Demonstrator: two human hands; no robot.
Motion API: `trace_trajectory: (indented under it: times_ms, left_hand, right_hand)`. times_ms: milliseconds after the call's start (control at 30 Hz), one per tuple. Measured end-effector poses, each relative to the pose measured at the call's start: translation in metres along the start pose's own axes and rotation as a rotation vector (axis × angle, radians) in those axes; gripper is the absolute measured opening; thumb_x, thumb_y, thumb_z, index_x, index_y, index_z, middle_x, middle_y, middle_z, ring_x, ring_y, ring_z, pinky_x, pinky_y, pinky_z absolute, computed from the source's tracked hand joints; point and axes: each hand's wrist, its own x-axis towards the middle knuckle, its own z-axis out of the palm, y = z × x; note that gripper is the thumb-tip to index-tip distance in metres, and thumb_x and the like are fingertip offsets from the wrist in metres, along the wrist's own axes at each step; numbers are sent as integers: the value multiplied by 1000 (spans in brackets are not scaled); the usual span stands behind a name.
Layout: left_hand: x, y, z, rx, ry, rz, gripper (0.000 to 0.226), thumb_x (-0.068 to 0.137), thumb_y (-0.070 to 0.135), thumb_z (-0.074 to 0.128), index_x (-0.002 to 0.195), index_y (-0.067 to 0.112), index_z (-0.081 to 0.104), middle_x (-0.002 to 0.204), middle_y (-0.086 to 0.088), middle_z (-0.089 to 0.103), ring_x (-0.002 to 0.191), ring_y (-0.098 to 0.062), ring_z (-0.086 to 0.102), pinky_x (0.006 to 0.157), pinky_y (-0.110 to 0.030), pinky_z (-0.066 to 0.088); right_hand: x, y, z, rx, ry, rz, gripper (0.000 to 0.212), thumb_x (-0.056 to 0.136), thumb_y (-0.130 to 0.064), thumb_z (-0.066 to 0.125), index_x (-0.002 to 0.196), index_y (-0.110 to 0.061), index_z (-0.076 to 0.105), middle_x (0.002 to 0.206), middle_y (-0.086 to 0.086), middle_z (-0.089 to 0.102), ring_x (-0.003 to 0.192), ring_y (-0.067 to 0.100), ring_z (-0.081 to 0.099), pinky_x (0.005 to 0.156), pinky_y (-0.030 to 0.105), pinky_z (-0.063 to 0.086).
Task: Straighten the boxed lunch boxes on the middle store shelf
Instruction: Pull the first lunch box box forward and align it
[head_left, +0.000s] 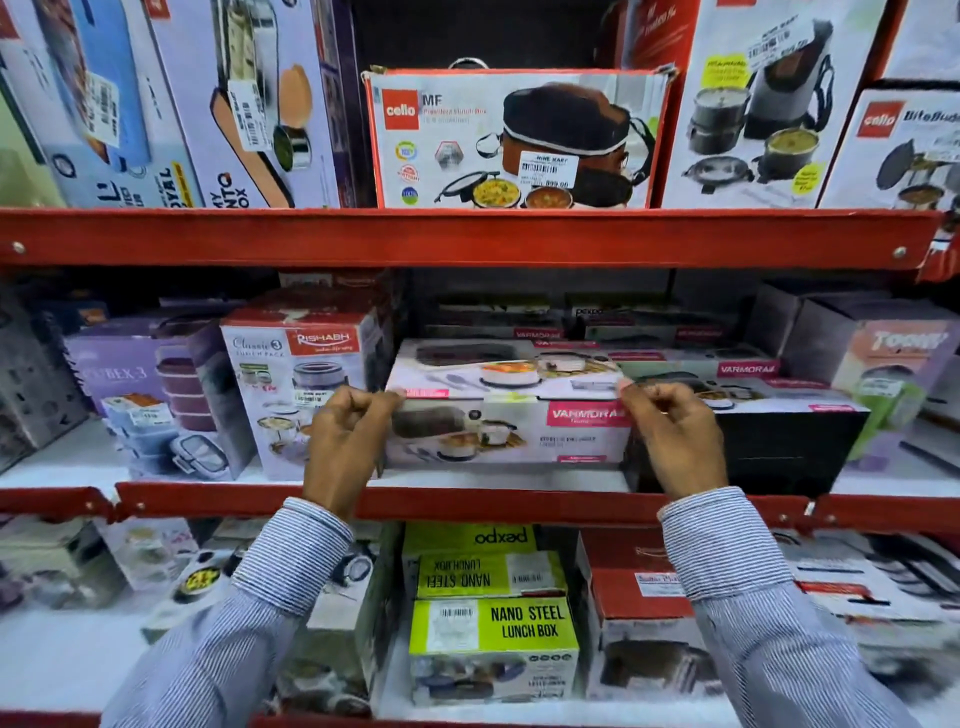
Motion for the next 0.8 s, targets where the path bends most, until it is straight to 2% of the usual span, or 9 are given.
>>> trace_trajectory:
  times_ms: [67, 133, 200, 267, 333, 500, 633, 733, 800]
  left_hand:
    - [6, -8, -4, 40, -9, -8, 14, 88, 6, 66, 85, 15, 57, 79, -9, 70, 80, -27, 62, 61, -30, 55]
    - [8, -23, -8, 96, -30, -29, 36, 79, -11, 69, 103, 14, 59, 89, 2, 74, 83, -21, 67, 57, -14, 56]
    - [8, -37, -7, 168, -18, -25, 57, 70, -19, 73, 114, 14, 61, 100, 6, 72, 90, -9, 67, 59, -10, 55]
    - [9, -51, -5, 199, 2, -21, 62, 66, -21, 73, 116, 14, 63, 104, 5, 71, 94, -6, 67, 62, -8, 55]
    - [11, -61, -2, 184, 11, -26, 59, 67, -24, 70, 112, 13, 63, 104, 0, 72, 93, -10, 68, 65, -8, 56]
    - [13, -79, 4, 214, 52, -11, 46, 72, -23, 63, 106, 8, 65, 102, -10, 73, 97, -24, 70, 74, -7, 56]
    - [17, -90, 2, 239, 67, -37, 38, 74, -19, 65, 104, 5, 67, 103, -17, 76, 100, -31, 73, 84, -24, 60]
    - [13, -89, -3, 236, 56, -16, 39, 78, -16, 63, 113, 0, 66, 109, -19, 75, 103, -29, 71, 74, -8, 54]
    - [2, -81, -2, 283, 145, 115, 34, 81, -8, 66, 111, 7, 68, 106, -12, 76, 96, -22, 71, 70, -3, 49]
  right_hand:
    - [0, 5, 3, -40, -15, -32, 24, 77, -34, 75, 95, -21, 67, 85, -10, 69, 80, 3, 65, 78, 26, 52]
    - [-2, 18, 9, -70, -78, -32, 37, 75, -21, 78, 110, -20, 67, 90, -6, 72, 78, 1, 66, 77, 21, 53]
    - [-2, 31, 15, -158, -104, -29, 40, 74, -14, 79, 112, -16, 69, 93, 1, 74, 79, 8, 69, 81, 27, 56]
    - [-1, 43, 22, -222, -109, -13, 35, 72, -11, 80, 106, -14, 72, 90, 2, 75, 77, 11, 70, 81, 28, 57]
    - [0, 52, 28, -245, -114, 12, 29, 71, -9, 80, 98, -13, 71, 82, -1, 72, 70, 6, 67, 75, 23, 55]
    - [1, 72, 37, -313, -127, 57, 22, 72, -5, 79, 90, -11, 68, 85, 8, 75, 61, -2, 61, 52, 0, 43]
    - [-3, 77, 36, -356, -100, 46, 25, 68, -11, 82, 92, -9, 73, 79, 4, 74, 63, 6, 64, 59, 1, 43]
    - [-8, 74, 28, -332, -100, 21, 24, 69, -10, 80, 93, -10, 74, 75, 1, 72, 65, 4, 66, 59, -5, 41]
    - [-15, 73, 16, -292, -88, -6, 23, 72, -7, 77, 94, -14, 74, 81, 0, 74, 70, 5, 69, 70, 4, 50]
